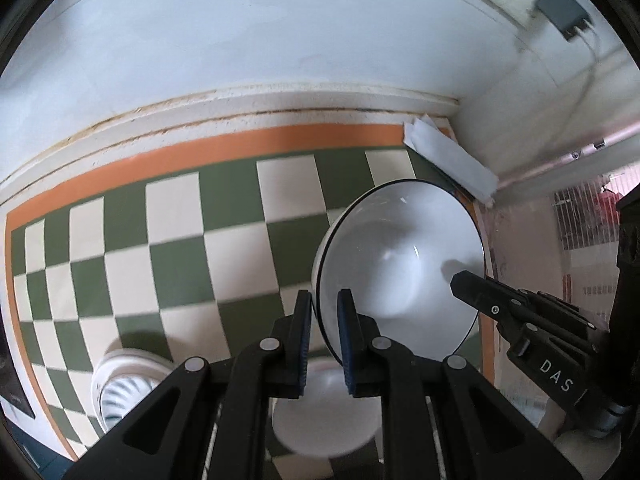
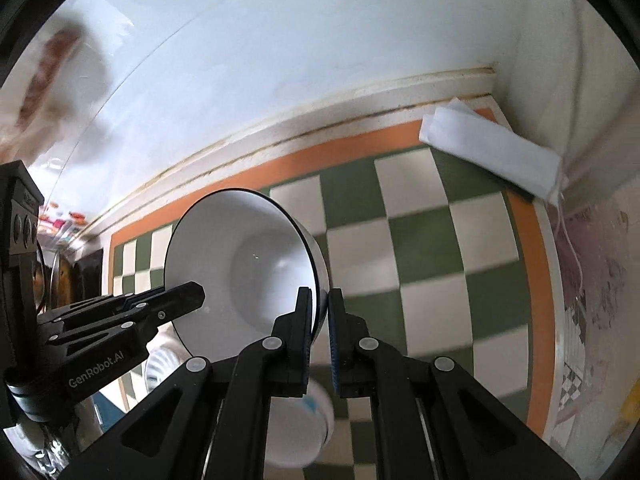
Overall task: Organize plates and bowls
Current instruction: 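Carry the bowl pair to the last white bowl and nest them, then grip all three bowl rims with the right gripper and lift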
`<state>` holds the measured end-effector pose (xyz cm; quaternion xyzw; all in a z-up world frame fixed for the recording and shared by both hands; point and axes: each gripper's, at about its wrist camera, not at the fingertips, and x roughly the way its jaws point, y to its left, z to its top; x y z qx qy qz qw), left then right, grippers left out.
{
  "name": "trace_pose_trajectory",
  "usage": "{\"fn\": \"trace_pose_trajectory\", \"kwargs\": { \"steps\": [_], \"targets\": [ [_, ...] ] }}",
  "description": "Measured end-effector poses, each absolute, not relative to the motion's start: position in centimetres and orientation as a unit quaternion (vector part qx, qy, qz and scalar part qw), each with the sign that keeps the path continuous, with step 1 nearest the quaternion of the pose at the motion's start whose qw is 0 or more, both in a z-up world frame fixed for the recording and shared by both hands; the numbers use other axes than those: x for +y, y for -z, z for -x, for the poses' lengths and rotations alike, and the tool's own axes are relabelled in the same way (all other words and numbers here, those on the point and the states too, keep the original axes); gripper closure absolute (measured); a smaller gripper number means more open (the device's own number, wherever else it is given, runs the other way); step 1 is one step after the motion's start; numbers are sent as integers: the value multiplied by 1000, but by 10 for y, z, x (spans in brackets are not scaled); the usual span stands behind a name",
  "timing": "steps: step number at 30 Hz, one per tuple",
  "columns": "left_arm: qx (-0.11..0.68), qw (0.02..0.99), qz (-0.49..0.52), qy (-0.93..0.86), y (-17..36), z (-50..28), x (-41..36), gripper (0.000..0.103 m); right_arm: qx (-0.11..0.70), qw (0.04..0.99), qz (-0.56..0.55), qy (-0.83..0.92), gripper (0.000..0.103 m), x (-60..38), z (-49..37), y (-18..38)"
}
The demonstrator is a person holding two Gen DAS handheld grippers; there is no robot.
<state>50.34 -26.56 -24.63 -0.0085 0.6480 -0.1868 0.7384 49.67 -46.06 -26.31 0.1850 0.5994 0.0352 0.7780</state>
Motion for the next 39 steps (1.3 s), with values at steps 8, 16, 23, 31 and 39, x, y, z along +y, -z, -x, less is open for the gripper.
{"fn": "trace_pose_trajectory", "kwargs": {
  "steps": [8, 16, 23, 31, 39],
  "targets": [
    [650, 737, -1, 188, 244, -448, -242, 92, 601, 776, -186, -42, 94, -442, -426, 250],
    [672, 719, -4, 179, 267, -414, -227, 92, 620, 760, -189, -47, 94, -424, -387, 273],
    [691, 703, -11, 166, 294, -403, -224, 92, 642, 740, -194, -49, 93, -419, -375, 302],
    [706, 691, -15, 154, 315, -400, -225, 92, 657, 728, -189, -48, 93, -416, -375, 325],
    [711, 687, -23, 149, 326, -403, -229, 92, 666, 720, -191, -43, 93, -416, -380, 336]
  ]
}}
